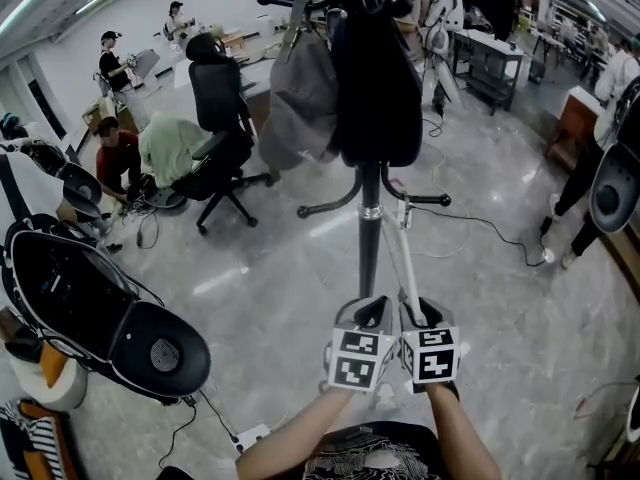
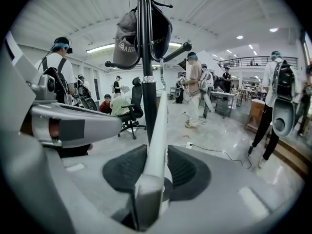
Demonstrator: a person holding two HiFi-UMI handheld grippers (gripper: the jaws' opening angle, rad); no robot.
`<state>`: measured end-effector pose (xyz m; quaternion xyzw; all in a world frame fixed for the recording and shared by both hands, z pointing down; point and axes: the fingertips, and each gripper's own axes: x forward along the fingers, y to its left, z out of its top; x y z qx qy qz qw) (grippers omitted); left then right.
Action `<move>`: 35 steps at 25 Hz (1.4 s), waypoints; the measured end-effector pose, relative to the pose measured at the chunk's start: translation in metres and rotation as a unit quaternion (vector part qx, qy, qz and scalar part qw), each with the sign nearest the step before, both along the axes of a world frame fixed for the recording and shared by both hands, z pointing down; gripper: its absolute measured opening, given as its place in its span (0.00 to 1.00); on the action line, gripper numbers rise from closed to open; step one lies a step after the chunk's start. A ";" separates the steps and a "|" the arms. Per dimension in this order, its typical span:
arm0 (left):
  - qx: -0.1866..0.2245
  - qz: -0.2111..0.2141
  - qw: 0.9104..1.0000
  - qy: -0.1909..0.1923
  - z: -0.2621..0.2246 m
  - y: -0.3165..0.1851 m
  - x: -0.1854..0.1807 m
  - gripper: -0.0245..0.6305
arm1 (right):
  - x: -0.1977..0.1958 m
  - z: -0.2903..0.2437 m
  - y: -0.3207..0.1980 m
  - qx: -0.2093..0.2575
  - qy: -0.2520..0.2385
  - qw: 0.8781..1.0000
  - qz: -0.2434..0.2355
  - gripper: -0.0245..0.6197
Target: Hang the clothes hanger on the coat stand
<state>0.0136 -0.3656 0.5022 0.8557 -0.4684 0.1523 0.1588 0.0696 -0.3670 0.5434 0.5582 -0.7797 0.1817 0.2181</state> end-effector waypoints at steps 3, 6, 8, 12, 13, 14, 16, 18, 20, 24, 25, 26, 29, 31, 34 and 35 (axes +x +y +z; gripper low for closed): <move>-0.001 0.001 1.000 0.002 0.001 0.003 0.000 0.04 | 0.000 -0.002 0.003 0.004 0.001 1.000 0.002 0.23; -0.001 0.003 1.000 0.001 0.000 0.004 0.000 0.04 | 0.000 -0.007 0.004 0.009 -0.001 1.000 0.003 0.23; -0.001 0.005 1.000 0.001 0.001 0.005 0.000 0.04 | -0.002 -0.012 0.005 0.015 -0.004 1.000 0.005 0.23; 0.000 0.004 1.000 0.003 0.000 0.008 -0.002 0.04 | -0.002 -0.023 0.008 0.033 -0.005 0.999 0.007 0.23; 0.000 0.003 1.000 0.003 -0.001 0.010 -0.003 0.04 | -0.002 -0.025 0.010 0.036 -0.003 0.999 0.008 0.23; 0.000 0.003 1.000 0.003 -0.002 0.012 -0.004 0.04 | -0.002 -0.027 0.011 0.039 -0.003 0.999 0.008 0.23; 0.003 0.002 1.000 0.001 -0.005 0.014 -0.007 0.04 | -0.002 -0.031 0.014 0.044 -0.004 0.999 0.011 0.23; 0.005 0.001 1.000 -0.001 -0.006 0.016 -0.010 0.04 | -0.005 -0.033 0.016 0.046 -0.008 0.999 0.013 0.23; 0.005 0.002 1.000 0.000 -0.005 0.018 -0.011 0.04 | -0.007 -0.035 0.019 0.048 -0.011 0.999 0.012 0.22; 0.005 0.003 1.000 -0.001 -0.006 0.025 -0.009 0.04 | -0.007 -0.044 0.028 0.053 -0.012 0.999 0.006 0.20; 0.005 0.003 1.000 -0.003 -0.008 0.029 -0.009 0.04 | -0.007 -0.046 0.031 0.054 -0.012 0.998 0.005 0.19; 0.004 0.003 1.000 -0.003 -0.009 0.032 -0.011 0.04 | -0.009 -0.048 0.034 0.055 -0.013 0.998 0.005 0.19; 0.006 0.004 1.000 0.000 -0.011 0.043 -0.015 0.04 | -0.015 -0.054 0.047 0.060 -0.015 0.998 0.002 0.18; 0.008 0.005 1.000 0.002 -0.013 0.050 -0.018 0.04 | -0.020 -0.058 0.054 0.064 -0.016 0.998 -0.001 0.16; 0.011 0.006 1.000 0.003 -0.016 0.057 -0.020 0.04 | -0.025 -0.064 0.065 0.070 -0.019 0.997 -0.007 0.13; 0.012 0.006 1.000 0.003 -0.017 0.060 -0.020 0.04 | -0.026 -0.065 0.068 0.072 -0.020 0.997 -0.009 0.12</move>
